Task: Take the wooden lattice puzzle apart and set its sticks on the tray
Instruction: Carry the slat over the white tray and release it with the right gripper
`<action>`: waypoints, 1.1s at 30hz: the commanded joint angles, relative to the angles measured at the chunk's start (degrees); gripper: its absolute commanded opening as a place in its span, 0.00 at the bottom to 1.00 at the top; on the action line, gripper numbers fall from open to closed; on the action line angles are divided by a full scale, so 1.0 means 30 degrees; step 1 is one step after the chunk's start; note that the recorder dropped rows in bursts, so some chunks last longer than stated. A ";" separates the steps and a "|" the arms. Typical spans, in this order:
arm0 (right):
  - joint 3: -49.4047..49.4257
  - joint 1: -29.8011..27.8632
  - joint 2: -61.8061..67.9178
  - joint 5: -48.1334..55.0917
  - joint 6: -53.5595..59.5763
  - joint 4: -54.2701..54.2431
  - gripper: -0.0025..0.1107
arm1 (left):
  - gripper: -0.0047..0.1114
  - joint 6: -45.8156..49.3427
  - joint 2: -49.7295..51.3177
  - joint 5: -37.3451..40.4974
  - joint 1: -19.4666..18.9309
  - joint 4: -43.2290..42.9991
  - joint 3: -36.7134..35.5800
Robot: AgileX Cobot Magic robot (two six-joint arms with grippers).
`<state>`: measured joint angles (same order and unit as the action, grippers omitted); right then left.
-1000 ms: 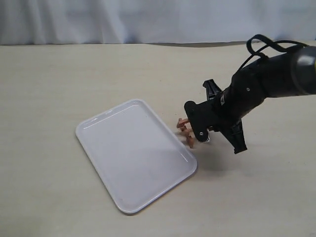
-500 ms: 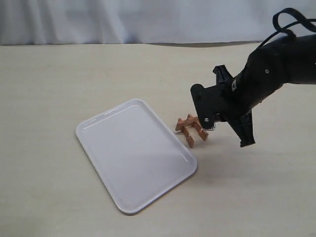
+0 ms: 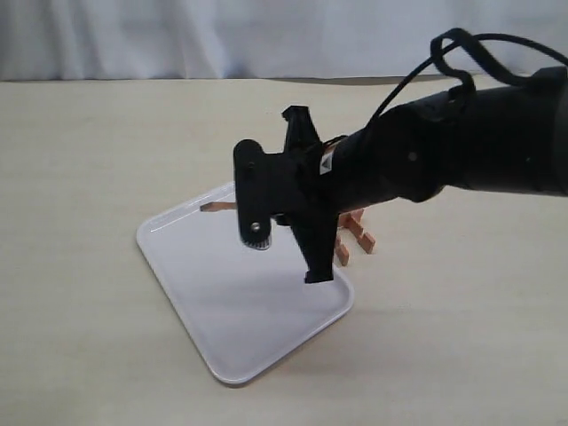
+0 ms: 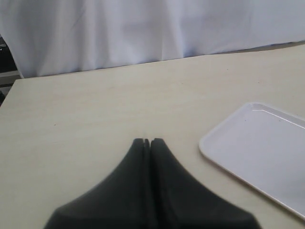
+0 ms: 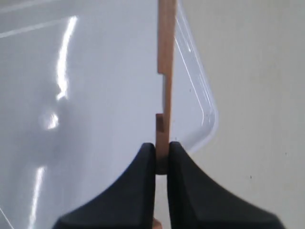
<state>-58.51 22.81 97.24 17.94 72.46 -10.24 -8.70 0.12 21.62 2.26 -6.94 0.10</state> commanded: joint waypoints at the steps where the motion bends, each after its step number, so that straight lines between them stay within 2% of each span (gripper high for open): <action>1: -0.0016 0.1387 0.0011 -0.1559 -0.2193 -0.0269 0.06 | 0.04 0.0008 -0.0039 -0.0327 0.0158 0.0003 -0.0033; 8: -0.0050 0.2002 0.0011 -0.4400 -0.7234 -0.0269 0.06 | 0.04 0.0008 -0.0039 -0.0327 0.0158 0.0003 -0.0033; 11: -0.0136 0.2002 0.0011 -0.3636 -0.8113 -0.0269 0.06 | 0.04 0.0008 -0.0039 -0.0327 0.0158 0.0003 -0.0033; 13: -0.1095 0.2002 0.0343 -0.0987 -0.9920 0.0665 0.06 | 0.04 0.0008 -0.0039 -0.0327 0.0158 0.0003 -0.0033; 15: -0.2904 0.2002 0.1187 0.3224 -1.4150 0.4303 0.06 | 0.04 0.0008 -0.0039 -0.0327 0.0158 0.0003 -0.0033; 16: -0.3924 0.2268 0.1803 0.5458 -1.7017 0.7447 0.06 | 0.04 0.0008 -0.0039 -0.0327 0.0158 0.0003 -0.0033; 19: -0.4849 0.3482 0.2739 0.7997 -2.2220 1.3695 0.06 | 0.04 0.0008 -0.0039 -0.0327 0.0158 0.0003 -0.0033; 21: -0.4849 0.5081 0.3398 0.8491 -2.5098 1.8462 0.06 | 0.04 0.0008 -0.0039 -0.0327 0.0158 0.0003 -0.0033; 25: -0.4849 0.6615 0.4578 0.8276 -2.8087 2.3206 0.06 | 0.04 0.0008 -0.0039 -0.0327 0.0158 0.0003 -0.0033; 29: -0.4849 0.7059 0.6329 0.9086 -3.2963 2.8719 0.06 | 0.04 0.0008 -0.0039 -0.0327 0.0158 0.0003 -0.0033; 33: -0.4849 0.7059 0.7846 0.9326 -3.5475 3.1301 0.06 | 0.04 0.0008 -0.0039 -0.0327 0.0158 0.0003 -0.0033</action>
<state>-72.78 43.92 118.03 45.21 -27.73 77.71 -8.70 0.12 21.62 2.26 -6.94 0.10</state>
